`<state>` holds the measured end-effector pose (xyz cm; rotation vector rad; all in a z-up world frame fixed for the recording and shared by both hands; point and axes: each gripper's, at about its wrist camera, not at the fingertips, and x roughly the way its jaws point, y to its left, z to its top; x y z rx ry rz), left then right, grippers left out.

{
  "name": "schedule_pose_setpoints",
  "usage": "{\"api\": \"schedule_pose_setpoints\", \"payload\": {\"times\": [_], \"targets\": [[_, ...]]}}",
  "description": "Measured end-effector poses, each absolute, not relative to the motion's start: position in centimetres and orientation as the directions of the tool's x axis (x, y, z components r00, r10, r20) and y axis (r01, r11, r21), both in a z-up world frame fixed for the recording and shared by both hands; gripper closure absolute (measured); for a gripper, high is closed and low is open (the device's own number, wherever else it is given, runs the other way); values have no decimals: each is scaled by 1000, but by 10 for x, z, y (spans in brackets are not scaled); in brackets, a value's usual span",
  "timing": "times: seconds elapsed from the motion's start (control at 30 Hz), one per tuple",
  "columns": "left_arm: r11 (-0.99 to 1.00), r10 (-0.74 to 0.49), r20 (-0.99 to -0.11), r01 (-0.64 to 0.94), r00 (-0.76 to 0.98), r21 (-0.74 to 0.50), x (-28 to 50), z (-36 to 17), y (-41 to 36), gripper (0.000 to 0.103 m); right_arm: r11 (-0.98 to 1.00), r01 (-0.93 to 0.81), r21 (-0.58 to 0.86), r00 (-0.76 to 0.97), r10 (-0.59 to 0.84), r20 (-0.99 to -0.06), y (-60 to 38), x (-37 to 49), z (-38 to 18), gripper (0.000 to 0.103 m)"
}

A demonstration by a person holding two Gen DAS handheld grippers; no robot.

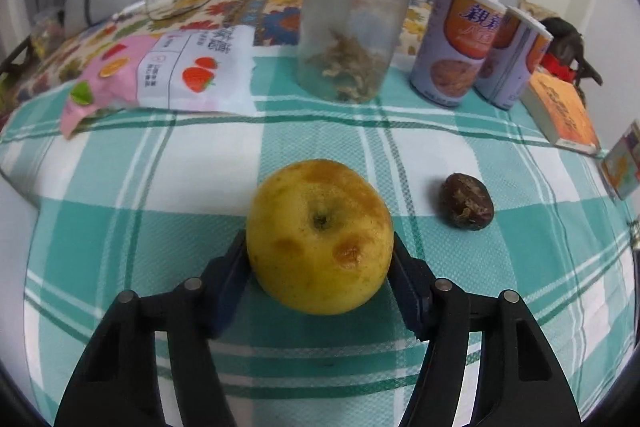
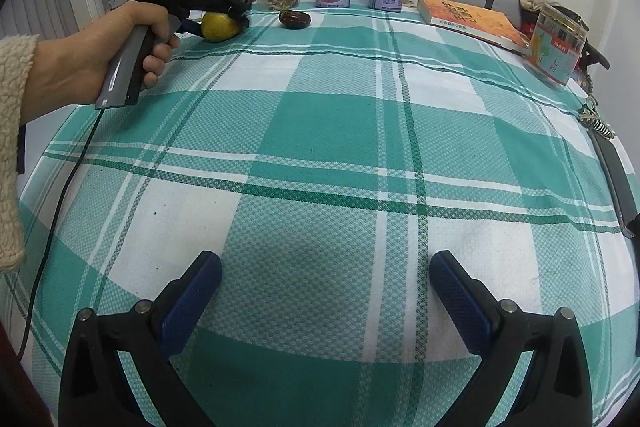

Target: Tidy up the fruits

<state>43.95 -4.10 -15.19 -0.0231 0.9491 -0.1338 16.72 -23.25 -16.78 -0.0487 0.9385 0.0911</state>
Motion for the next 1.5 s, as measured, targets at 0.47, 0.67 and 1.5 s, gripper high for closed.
{"api": "schedule_pose_setpoints", "payload": {"times": [0.47, 0.67, 1.5], "targets": [[973, -170, -840, 224, 516, -59, 260, -117, 1, 37, 995, -99, -4, 587, 55, -808, -232, 167, -168, 0], [976, -133, -855, 219, 502, -24, 200, -142, 8, 37, 995, -99, -6, 587, 54, -808, -232, 168, -167, 0], [971, -234, -772, 94, 592, -222, 132, -119, 50, 14, 949, -155, 274, 568, 312, -762, -240, 336, -100, 10]]}}
